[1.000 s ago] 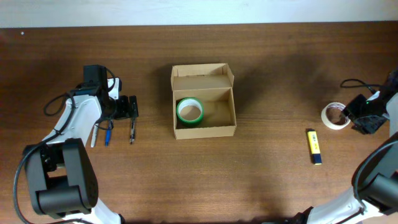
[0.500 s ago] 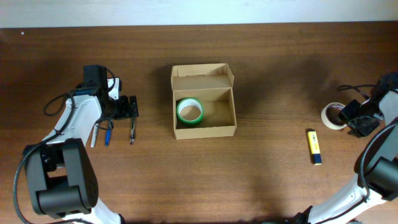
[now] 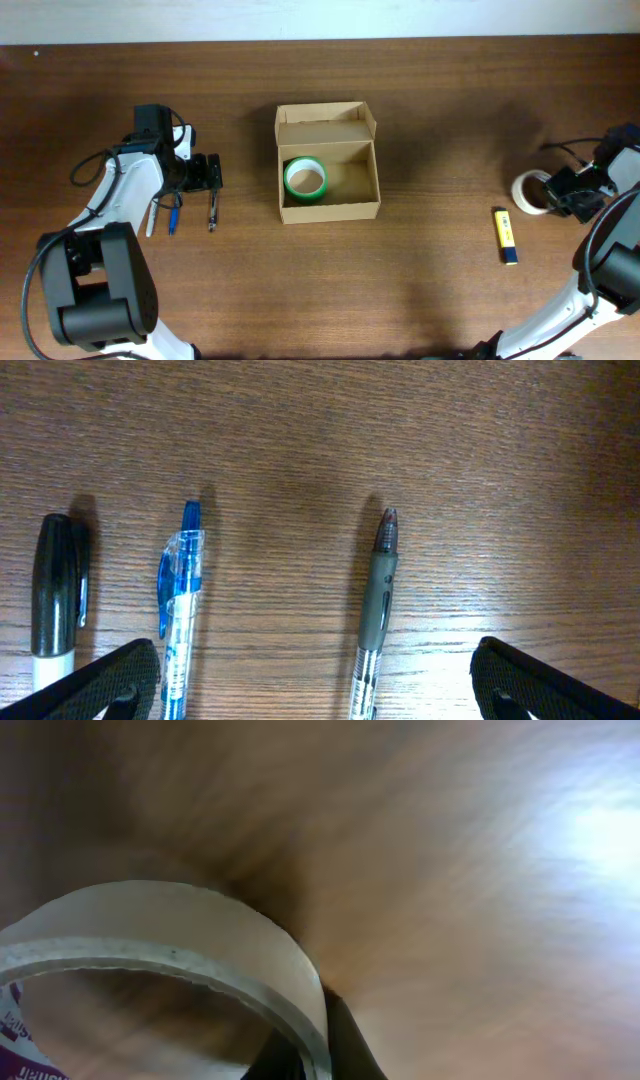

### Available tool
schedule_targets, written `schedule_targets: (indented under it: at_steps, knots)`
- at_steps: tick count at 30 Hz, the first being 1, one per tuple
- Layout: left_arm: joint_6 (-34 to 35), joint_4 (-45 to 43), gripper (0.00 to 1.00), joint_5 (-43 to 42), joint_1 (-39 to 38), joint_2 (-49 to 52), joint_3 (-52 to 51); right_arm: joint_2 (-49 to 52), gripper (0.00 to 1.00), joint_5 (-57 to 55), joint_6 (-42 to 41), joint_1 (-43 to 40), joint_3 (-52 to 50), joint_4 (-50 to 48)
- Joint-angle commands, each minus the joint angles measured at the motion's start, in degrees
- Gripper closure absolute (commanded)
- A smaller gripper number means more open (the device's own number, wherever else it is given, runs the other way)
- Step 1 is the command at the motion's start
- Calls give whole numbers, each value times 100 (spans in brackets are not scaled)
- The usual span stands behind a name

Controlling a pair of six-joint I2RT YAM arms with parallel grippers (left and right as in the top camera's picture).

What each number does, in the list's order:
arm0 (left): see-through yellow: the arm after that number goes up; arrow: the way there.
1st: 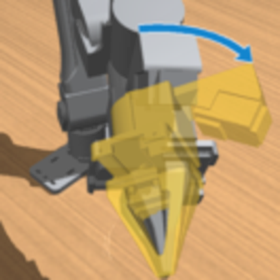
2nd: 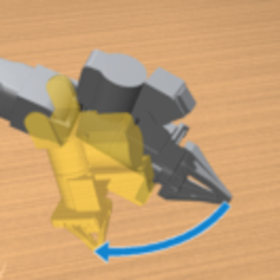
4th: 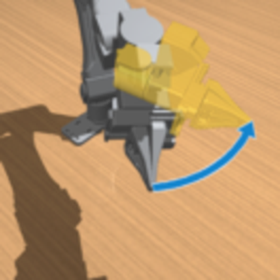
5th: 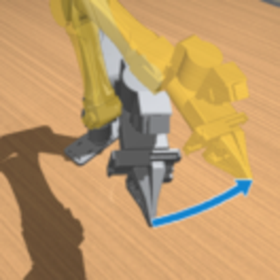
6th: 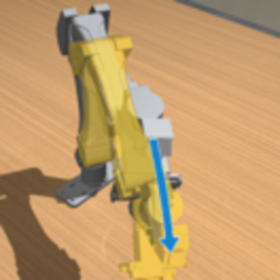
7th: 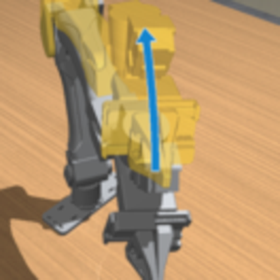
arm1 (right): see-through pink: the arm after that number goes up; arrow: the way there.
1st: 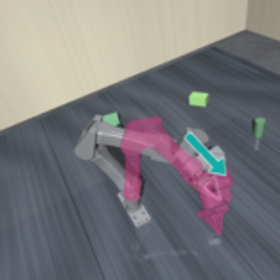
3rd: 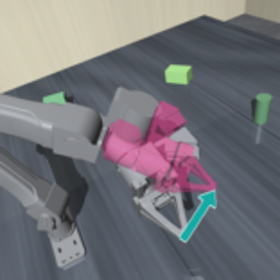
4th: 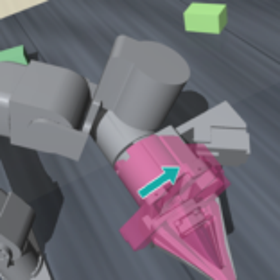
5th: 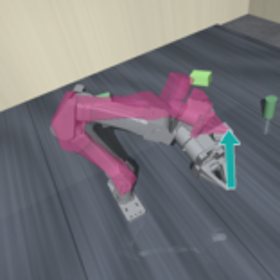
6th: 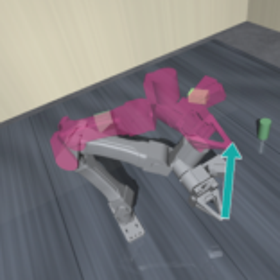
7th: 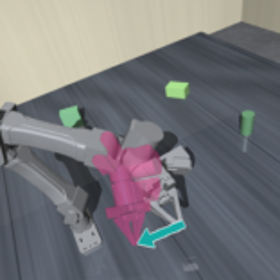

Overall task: Pack container
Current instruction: 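Lower the white tape into the box beside the green tape, release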

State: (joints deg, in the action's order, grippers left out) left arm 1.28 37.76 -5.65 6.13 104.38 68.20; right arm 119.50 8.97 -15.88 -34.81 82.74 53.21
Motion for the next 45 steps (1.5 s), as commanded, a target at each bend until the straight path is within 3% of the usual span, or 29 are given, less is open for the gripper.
schedule_targets:
  at_steps: [1,6,9,10,17,23,30,45]
  knots:
    - [-87,2,1,-57,15,28,68,-514,96,1663,518,111,280,42]
    - [-90,2,1,-57,15,28,68,-1602,96,2476,1132,595,868,531]
    - [-90,2,1,-59,15,28,68,-2234,96,2479,1696,1252,1292,942]
    - [-90,2,1,-57,15,28,68,-2590,96,2400,2017,1880,1563,1145]
    - [-90,2,1,-57,15,28,68,-2966,96,424,2990,5169,1958,1263]
    - [-90,2,1,-57,15,28,68,-2092,96,-1029,3338,6802,1958,918]
    - [-90,2,1,-57,15,28,68,-785,96,-1403,3364,7038,1958,177]
    - [-90,2,1,-57,15,28,68,-13,96,-1003,3147,6714,1958,-291]
